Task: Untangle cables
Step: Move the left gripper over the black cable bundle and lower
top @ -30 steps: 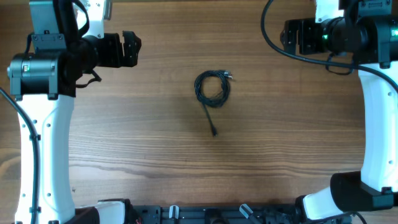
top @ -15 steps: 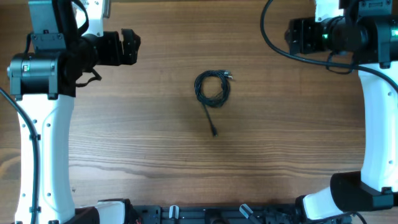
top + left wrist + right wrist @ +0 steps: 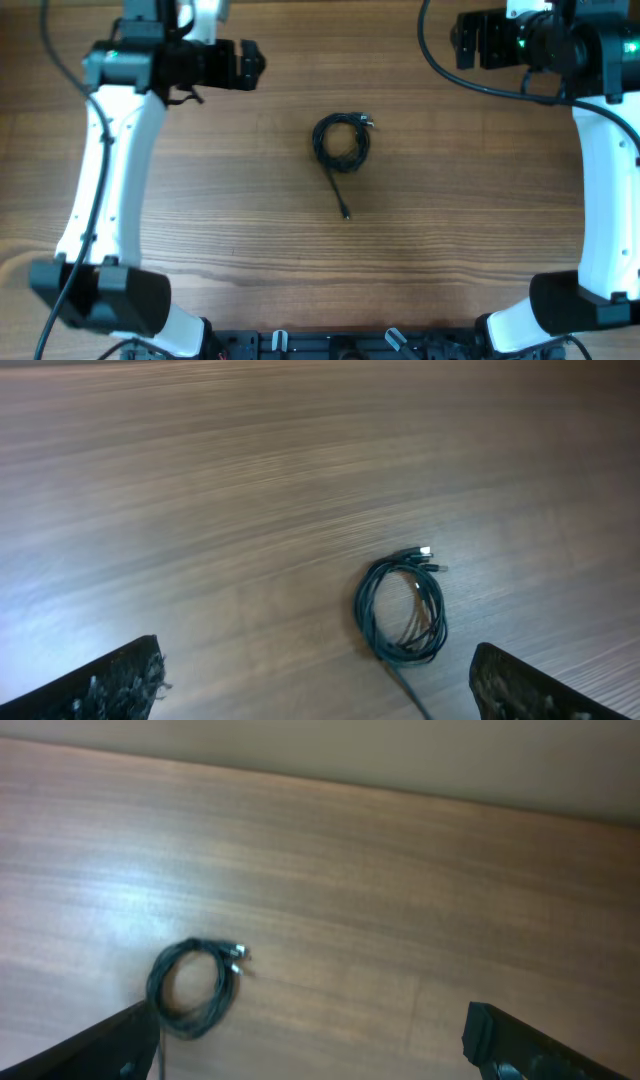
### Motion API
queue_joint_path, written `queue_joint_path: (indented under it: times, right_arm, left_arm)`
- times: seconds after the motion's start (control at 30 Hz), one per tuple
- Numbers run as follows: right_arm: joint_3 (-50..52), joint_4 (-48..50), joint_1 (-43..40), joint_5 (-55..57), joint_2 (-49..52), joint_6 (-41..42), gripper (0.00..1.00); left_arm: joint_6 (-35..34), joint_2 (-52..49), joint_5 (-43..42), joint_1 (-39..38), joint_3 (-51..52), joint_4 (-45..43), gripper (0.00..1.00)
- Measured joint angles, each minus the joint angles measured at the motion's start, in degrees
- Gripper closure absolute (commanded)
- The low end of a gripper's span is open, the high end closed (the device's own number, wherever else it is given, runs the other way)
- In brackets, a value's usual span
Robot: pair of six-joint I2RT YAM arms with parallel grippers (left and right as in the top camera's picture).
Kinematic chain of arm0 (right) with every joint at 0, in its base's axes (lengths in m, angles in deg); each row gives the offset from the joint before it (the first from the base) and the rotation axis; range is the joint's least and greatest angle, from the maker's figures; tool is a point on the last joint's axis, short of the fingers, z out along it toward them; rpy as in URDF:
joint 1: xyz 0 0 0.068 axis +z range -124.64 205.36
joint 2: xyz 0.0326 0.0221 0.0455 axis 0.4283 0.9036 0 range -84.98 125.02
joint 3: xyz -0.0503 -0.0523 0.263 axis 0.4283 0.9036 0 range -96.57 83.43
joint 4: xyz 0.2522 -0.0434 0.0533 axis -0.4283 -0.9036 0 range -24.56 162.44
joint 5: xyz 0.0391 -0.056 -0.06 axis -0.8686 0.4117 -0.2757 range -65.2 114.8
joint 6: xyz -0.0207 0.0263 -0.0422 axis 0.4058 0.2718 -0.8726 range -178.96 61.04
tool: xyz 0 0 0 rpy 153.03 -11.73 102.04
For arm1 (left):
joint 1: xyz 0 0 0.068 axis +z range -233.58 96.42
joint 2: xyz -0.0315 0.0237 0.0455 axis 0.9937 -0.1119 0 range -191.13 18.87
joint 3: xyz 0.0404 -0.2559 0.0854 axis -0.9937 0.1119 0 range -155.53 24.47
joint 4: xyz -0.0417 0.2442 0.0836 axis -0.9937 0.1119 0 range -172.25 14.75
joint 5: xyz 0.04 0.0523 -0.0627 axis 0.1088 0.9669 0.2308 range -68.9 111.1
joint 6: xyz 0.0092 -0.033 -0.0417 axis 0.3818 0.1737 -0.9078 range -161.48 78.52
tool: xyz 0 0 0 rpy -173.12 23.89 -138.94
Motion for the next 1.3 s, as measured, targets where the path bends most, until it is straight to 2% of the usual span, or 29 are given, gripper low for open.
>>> queue_joint_path:
  times: [0.3,0.4,0.67,0.8,0.9,1.03,1.3]
  right_arm:
    - [0.00,2.84,0.00,0.94,2.67,-2.05,0.00]
    - [0.00,4.50,0.00,0.94,2.67,-3.34,0.00]
    - [0.00,7.65,0.00,0.94,2.67,-2.05,0.00]
    - [0.00,7.48,0.00,1.33,2.67,-0.24,0.00]
    - [0.00,7.17,0.00,2.05,2.89,2.73,0.00]
    - [0.66,7.78,0.00,3.76,3.56,5.55,0.00]
    - [8.92,11.89,0.00,4.81,4.81,7.26,0.00]
  left_arm:
    - [5.44,-5.97,1.01,-6.36,0.00,-5.84,0.01]
    - [7.74,-8.11,2.45,-7.63,0.00,-5.86,0.12]
    - [13.22,-14.12,2.95,-10.08,0.00,-6.27,0.12]
    - [14.29,-16.59,2.10,-11.17,0.00,-6.97,0.12]
    - [14.71,-18.88,1.68,-12.20,0.00,-7.30,0.18]
    - [14.97,-19.78,1.46,-13.07,0.00,-7.34,0.20]
    - [15.10,-21.40,1.25,-13.55,0.00,-7.58,0.22]
